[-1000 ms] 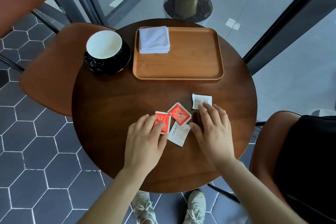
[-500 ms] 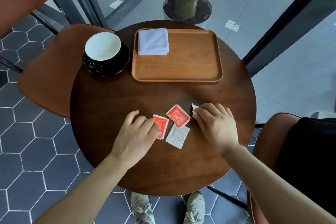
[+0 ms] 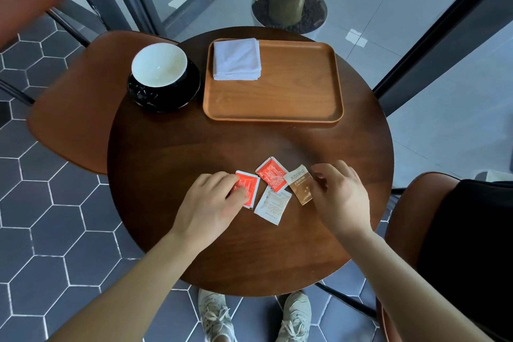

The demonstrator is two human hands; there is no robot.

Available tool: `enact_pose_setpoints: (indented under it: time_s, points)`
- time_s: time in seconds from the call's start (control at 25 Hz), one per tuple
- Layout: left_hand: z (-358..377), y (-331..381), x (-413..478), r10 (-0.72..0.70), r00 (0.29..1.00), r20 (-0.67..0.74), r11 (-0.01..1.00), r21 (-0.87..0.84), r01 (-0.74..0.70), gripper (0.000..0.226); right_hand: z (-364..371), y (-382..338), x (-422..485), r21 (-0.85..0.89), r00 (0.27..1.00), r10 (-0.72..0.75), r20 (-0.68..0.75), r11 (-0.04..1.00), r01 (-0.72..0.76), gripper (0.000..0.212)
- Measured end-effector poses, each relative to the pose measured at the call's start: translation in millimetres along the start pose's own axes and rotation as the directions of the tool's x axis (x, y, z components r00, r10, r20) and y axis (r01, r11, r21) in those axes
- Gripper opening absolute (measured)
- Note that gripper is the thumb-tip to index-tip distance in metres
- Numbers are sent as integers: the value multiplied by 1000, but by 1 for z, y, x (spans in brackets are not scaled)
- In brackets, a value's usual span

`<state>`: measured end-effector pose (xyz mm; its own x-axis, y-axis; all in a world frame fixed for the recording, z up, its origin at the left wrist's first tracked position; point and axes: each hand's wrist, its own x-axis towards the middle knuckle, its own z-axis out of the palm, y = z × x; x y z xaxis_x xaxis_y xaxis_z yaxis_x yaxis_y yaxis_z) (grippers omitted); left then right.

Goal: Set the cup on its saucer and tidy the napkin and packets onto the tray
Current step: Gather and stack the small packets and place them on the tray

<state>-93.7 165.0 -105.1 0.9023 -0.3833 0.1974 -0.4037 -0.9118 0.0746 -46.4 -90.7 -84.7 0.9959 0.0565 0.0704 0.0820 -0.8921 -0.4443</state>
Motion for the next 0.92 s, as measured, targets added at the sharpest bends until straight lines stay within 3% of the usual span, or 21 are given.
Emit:
enact_pose_setpoints:
  time_s: [0.12,0.28,0.48,0.6,0.76,0.84,0.92]
  points:
    - [2,1,-3,-46,999,-1,998,-49,46,41,8,-10,-2,-77,974,-226,21,971,227,23]
    - [3,2,-1,-47,999,-25,999,-20,47,38,22,-33,10,-194,952,-292,98,932,306,33]
    - [8,0,-5,56,997,-54,998,46,-53,35,23,-45,21,-148,964,-267,-15,954,262,23]
    - [8,-3,-8,93,995,-27,995,44,-92,43,21,-45,22,-60,977,-211,0,976,211,23]
    - [2,-4,-5,139,984,-113,990,-20,-142,19,22,-47,27,160,994,-93,62,984,82,19]
    - [-3,-3,-2,-74,984,-164,978,-206,39,15,23,-48,33,220,995,-65,71,974,48,16]
    - [-10,-4,3,-418,897,-141,822,-479,308,18,26,-47,40,112,993,-92,73,990,83,16]
